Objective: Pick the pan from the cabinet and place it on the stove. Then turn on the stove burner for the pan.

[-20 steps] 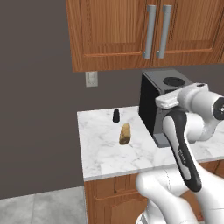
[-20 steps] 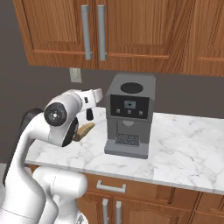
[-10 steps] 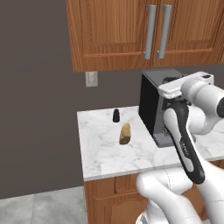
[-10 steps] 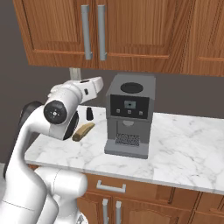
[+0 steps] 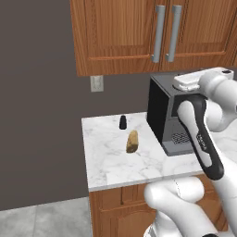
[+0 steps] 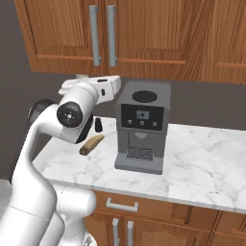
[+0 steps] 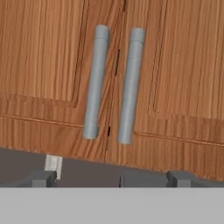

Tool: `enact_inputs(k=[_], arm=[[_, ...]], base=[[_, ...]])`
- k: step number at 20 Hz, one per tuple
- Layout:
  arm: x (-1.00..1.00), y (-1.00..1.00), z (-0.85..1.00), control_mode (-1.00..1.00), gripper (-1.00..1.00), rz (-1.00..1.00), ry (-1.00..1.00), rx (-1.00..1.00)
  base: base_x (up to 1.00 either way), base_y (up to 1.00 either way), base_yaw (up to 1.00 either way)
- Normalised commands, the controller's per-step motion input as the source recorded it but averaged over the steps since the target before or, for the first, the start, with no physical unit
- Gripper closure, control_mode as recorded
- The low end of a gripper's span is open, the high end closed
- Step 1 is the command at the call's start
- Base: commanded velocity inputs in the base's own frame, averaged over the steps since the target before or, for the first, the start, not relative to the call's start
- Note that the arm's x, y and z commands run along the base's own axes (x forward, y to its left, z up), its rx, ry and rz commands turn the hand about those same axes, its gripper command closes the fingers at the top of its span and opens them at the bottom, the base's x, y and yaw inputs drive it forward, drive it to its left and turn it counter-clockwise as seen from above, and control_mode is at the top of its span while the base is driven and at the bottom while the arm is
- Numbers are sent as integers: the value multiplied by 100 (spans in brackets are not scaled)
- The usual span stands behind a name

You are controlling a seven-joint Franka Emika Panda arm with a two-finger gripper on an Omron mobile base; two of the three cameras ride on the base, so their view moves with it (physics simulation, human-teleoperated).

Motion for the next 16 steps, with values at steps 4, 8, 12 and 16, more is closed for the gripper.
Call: enact_inputs(k=[4, 8, 12, 16], arm=[[25, -15, 12, -100, -100, -2, -2, 19], [38, -3, 18, -100, -100, -1, -2, 16], [45, 0, 6, -100, -100, 0, -2, 8], [45, 0, 3, -100, -100, 0, -2, 6]], base=[[0, 0, 0], [0, 0, 0], [0, 0, 0], [0, 0, 0]])
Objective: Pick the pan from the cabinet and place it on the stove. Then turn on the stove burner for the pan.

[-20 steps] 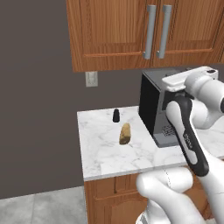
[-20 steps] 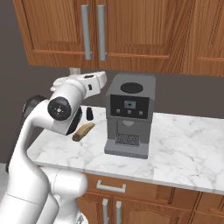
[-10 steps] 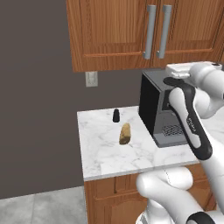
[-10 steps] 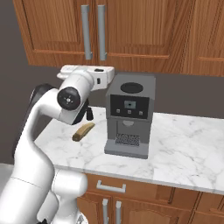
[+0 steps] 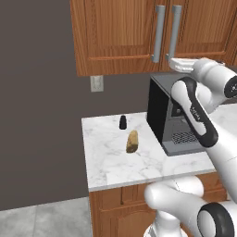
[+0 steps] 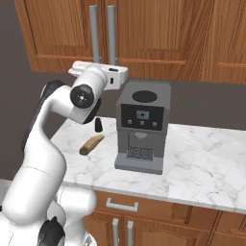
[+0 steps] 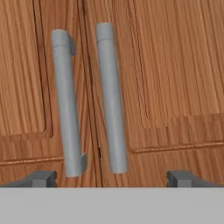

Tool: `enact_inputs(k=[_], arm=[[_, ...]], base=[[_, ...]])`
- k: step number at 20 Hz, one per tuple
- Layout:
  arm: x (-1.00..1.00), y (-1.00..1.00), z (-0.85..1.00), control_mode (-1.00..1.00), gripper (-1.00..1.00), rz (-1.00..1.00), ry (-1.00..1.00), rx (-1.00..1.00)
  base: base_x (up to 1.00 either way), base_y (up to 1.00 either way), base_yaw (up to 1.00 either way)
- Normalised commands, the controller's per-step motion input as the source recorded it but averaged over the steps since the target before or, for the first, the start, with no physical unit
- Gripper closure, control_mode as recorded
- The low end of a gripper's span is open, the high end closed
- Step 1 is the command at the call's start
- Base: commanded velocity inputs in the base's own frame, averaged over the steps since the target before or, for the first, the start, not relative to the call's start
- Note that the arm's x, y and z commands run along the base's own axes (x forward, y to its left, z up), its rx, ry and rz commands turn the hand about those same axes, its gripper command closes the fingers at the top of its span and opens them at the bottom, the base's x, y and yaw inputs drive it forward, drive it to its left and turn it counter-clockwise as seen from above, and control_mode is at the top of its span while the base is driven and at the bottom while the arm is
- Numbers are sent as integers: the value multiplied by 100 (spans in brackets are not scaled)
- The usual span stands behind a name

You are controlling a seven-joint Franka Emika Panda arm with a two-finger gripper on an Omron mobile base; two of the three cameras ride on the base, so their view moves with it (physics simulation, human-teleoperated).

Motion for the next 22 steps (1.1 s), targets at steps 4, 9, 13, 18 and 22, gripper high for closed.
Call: enact_inputs(k=[4, 9, 13, 18, 22], arm=[[40, 0, 0, -100, -100, 0, -5, 1], [30, 0, 0, -100, -100, 0, -10, -1], [31, 0, 6, -100, -100, 0, -11, -6], [27, 0, 13, -100, -100, 1, -7, -6], [27, 0, 22, -100, -100, 0, -3, -3]], base=[[0, 0, 0], [0, 0, 0], [0, 0, 0], [0, 0, 0], [0, 0, 0]])
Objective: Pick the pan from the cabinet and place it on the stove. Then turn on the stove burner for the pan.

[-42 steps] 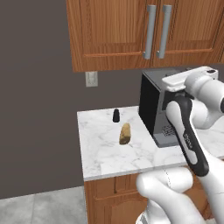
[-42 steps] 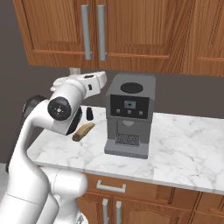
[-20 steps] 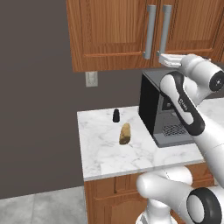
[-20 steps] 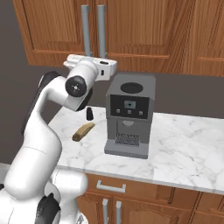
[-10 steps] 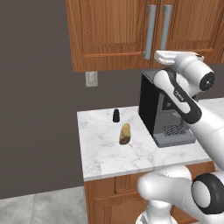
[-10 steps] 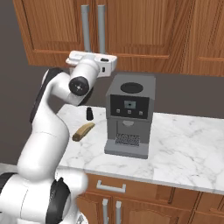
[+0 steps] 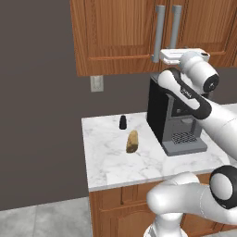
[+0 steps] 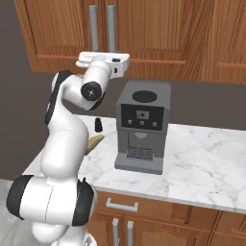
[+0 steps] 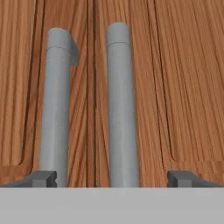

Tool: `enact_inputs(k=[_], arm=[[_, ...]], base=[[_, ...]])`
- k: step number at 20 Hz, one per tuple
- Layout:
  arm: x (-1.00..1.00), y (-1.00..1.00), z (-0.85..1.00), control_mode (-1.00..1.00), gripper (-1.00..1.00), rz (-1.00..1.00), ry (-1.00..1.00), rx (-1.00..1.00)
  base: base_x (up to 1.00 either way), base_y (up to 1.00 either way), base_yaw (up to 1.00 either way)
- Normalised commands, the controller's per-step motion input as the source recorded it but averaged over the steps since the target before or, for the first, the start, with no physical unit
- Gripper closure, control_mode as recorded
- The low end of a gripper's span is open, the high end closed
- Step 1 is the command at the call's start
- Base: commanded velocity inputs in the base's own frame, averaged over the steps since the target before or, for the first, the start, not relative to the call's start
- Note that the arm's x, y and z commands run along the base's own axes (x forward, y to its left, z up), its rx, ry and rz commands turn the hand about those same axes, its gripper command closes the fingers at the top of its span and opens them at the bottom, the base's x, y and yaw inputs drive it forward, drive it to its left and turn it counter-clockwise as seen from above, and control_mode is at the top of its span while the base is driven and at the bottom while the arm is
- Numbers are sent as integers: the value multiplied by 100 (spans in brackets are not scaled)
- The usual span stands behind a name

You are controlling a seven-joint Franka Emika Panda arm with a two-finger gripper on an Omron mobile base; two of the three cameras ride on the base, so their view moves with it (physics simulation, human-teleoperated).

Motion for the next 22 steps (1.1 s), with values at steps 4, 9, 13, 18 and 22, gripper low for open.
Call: enact_inputs(k=[4, 9, 13, 18, 22], arm=[[28, -1, 24, -100, -100, 0, -1, 0], [30, -2, 16, -100, -100, 0, 0, 0], [33, 0, 5, -100, -100, 0, 0, 0], [36, 0, 0, -100, -100, 0, 0, 0], [34, 0, 0, -100, -100, 0, 0, 0]], base=[[0, 0, 0], [0, 0, 0], [0, 0, 0], [0, 0, 0], [0, 0, 0]])
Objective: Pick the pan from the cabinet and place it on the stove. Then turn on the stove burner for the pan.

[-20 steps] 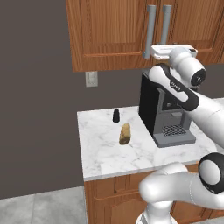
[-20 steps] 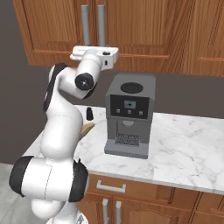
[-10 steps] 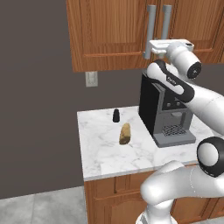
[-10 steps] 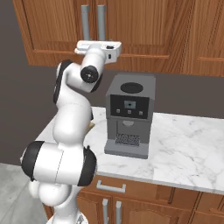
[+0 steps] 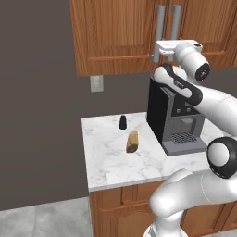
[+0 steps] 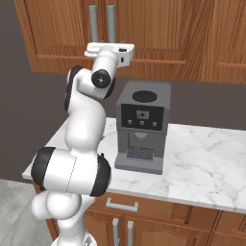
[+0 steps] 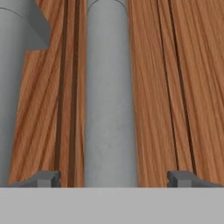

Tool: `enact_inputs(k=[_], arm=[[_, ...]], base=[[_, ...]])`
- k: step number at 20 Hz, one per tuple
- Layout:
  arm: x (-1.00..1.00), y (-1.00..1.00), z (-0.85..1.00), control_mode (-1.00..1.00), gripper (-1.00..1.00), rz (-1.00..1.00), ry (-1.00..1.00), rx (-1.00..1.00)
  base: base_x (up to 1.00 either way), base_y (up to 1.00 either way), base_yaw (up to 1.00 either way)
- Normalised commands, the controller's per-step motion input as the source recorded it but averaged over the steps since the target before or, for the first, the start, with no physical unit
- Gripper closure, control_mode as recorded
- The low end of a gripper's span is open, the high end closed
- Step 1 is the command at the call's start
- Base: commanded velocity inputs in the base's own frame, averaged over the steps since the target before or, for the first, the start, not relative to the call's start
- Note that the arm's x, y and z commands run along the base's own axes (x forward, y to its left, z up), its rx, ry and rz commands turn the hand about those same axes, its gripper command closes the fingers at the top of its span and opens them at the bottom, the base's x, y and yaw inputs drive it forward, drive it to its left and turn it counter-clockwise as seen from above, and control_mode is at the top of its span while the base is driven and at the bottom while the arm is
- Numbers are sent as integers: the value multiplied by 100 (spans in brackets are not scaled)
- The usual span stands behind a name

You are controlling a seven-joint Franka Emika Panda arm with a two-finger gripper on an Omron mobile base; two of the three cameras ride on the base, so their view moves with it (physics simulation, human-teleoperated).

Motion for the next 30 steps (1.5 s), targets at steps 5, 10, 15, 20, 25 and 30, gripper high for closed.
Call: enact_inputs(k=[5, 10, 15, 20, 25, 30], arm=[[37, 9, 0, -100, 100, 0, 0, 0], [17, 6, 0, -100, 100, 0, 0, -1], [0, 1, -4, -100, 100, 2, 1, -1], [0, -3, -2, -100, 100, 6, 0, 0], [-28, -48, 0, -100, 100, 2, 0, 2], [-42, -74, 0, -100, 100, 0, 1, 8]], base=[[0, 0, 0], [0, 0, 0], [0, 0, 0], [0, 0, 0], [0, 0, 0], [0, 0, 0]])
